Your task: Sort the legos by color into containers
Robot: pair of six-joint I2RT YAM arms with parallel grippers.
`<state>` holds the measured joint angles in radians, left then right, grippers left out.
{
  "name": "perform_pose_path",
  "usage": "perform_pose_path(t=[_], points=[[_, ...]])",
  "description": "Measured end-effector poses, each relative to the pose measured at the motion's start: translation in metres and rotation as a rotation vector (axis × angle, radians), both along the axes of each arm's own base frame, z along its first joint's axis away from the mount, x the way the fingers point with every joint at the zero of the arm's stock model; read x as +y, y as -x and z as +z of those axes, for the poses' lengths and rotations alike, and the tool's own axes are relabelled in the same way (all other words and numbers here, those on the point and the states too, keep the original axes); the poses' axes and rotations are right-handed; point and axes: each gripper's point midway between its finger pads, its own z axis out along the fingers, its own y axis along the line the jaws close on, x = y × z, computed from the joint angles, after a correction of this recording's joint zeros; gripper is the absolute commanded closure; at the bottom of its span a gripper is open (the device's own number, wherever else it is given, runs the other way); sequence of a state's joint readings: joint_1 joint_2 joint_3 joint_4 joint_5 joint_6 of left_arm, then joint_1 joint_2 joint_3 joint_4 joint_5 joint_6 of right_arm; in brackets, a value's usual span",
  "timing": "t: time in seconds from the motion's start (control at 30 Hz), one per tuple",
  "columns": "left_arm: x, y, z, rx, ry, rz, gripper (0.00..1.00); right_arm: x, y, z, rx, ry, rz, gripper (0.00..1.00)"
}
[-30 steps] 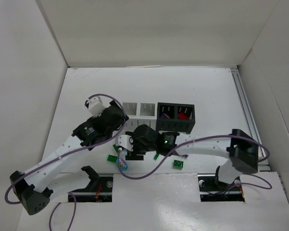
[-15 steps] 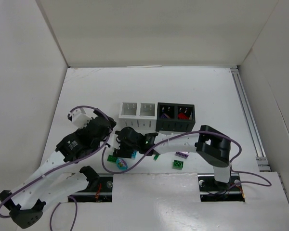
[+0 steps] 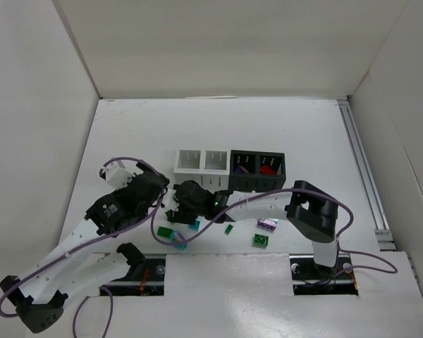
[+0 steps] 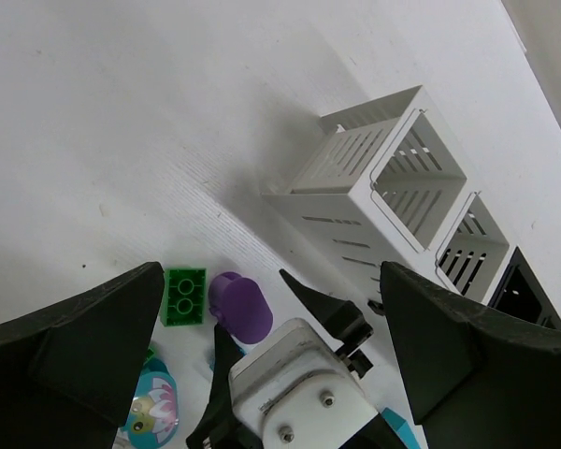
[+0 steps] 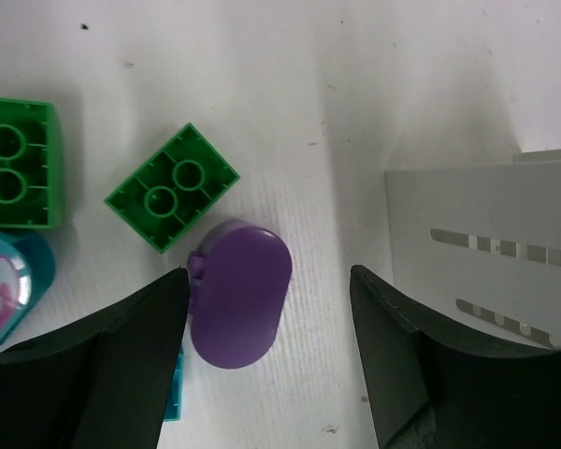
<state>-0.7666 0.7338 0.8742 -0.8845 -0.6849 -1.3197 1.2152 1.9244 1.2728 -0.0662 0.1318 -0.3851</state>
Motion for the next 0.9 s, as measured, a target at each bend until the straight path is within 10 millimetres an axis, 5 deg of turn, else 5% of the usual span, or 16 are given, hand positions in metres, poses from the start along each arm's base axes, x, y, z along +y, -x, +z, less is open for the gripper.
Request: perform_pose_path(t=[0.27, 0.7, 0.9], points=[[0.0, -0.006, -0.008, 0.022, -0.033, 0.037, 0.0, -0.001, -0.004, -0.013, 0.032, 0.011, 0.013, 0.26], [0.0, -0.017, 0.0, 0.004, -0.064, 0.075, 0.0, -0.001, 0.004, -0.025, 0.062, 0.031, 0.056, 0.7], [0.0, -0.019, 0.005, -0.009, -0.065, 0.069, 0.0, -0.008, 0.008, -0.016, 0.061, 0.035, 0.076, 0.73]])
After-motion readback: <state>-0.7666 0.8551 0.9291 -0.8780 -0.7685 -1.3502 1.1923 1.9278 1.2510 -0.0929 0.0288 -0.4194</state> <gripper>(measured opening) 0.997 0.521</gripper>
